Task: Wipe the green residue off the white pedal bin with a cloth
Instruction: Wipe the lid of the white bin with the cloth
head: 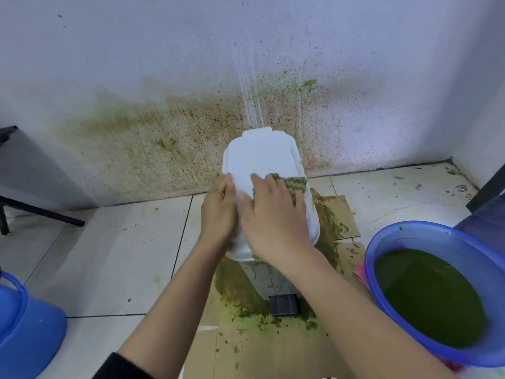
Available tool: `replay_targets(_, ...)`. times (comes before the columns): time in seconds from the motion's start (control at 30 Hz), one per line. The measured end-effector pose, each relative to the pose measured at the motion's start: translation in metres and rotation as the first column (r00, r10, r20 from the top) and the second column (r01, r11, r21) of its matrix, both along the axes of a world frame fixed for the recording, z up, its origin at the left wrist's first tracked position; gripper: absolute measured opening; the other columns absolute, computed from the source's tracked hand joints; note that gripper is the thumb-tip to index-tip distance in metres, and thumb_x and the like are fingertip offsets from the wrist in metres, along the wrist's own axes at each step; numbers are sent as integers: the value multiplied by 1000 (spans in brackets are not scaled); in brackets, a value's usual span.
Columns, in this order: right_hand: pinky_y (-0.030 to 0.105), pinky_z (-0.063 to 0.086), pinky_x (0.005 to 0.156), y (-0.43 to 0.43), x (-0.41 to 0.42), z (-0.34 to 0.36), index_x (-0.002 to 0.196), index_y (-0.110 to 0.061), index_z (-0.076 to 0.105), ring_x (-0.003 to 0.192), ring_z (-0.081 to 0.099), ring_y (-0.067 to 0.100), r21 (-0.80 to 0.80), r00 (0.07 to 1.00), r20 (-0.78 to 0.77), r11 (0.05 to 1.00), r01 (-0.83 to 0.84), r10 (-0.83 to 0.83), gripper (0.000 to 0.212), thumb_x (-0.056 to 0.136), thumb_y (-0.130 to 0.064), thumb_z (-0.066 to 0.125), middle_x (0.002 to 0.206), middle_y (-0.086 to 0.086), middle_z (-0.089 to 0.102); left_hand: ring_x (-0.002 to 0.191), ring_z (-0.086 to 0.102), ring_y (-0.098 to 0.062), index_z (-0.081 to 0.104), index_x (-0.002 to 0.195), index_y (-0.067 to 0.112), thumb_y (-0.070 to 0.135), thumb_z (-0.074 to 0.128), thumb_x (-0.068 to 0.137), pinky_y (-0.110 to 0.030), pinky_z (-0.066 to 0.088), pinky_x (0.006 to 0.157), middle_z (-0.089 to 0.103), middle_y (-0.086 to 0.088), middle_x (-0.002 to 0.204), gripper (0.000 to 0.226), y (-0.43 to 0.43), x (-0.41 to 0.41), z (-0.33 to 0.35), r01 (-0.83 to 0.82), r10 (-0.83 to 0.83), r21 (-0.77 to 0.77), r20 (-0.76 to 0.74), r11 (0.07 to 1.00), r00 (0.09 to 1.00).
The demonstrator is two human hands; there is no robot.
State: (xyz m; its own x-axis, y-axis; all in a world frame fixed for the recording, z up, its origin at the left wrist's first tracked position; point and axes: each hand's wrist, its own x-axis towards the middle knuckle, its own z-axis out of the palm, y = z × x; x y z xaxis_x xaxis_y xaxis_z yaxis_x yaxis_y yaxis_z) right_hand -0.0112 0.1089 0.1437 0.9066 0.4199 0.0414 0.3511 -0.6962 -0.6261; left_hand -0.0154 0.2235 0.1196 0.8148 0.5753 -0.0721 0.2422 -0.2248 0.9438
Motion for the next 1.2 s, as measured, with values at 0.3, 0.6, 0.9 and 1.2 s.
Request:
replay_targets(0.3, 46, 11, 122, -7, 109, -16, 157, -12, 6, 152, -1, 26, -14, 997, -67, 1000, -28, 27, 58, 106, -29, 28, 166, 6, -3, 153, 8, -20, 23, 157, 22, 47, 35, 103, -43, 11, 122, 13, 2, 166, 60, 5, 21, -1, 198, -100, 419, -244, 886, 965)
replay_targets(0.6, 29, 31, 87, -13, 169, -49, 107, -19, 57, 98, 43, 12, 570, 963, -253, 791, 223, -90, 19, 97, -35, 55, 110, -1, 43, 153, 4, -21, 8, 158, 31, 52, 27, 103, -40, 11, 120, -2, 6, 167, 62, 3, 26, -6, 254, -74, 509, -347, 822, 935)
replay_targets(0.9, 9, 18, 106, -72, 28, -63, 133, -49, 42, 136, 24, -14, 627, 968, -249, 766, 141, 26, 34, 99, -46, 40, 147, -30, 32, 154, 4, -23, 7, 158, 32, 51, 26, 103, -40, 9, 122, -3, 3, 167, 61, -1, 26, -4, 276, -59, 526, -391, 805, 919)
replay_targets(1.2, 36, 13, 123, -27, 138, -57, 152, -22, 35, 148, 20, 10, 641, 949, -310, 749, 165, 55, 46, 107, -29, 34, 161, -5, 26, 154, 4, -21, 8, 158, 33, 51, 24, 103, -40, 9, 122, -4, 4, 167, 60, -1, 28, -3, 280, -50, 550, -396, 787, 917)
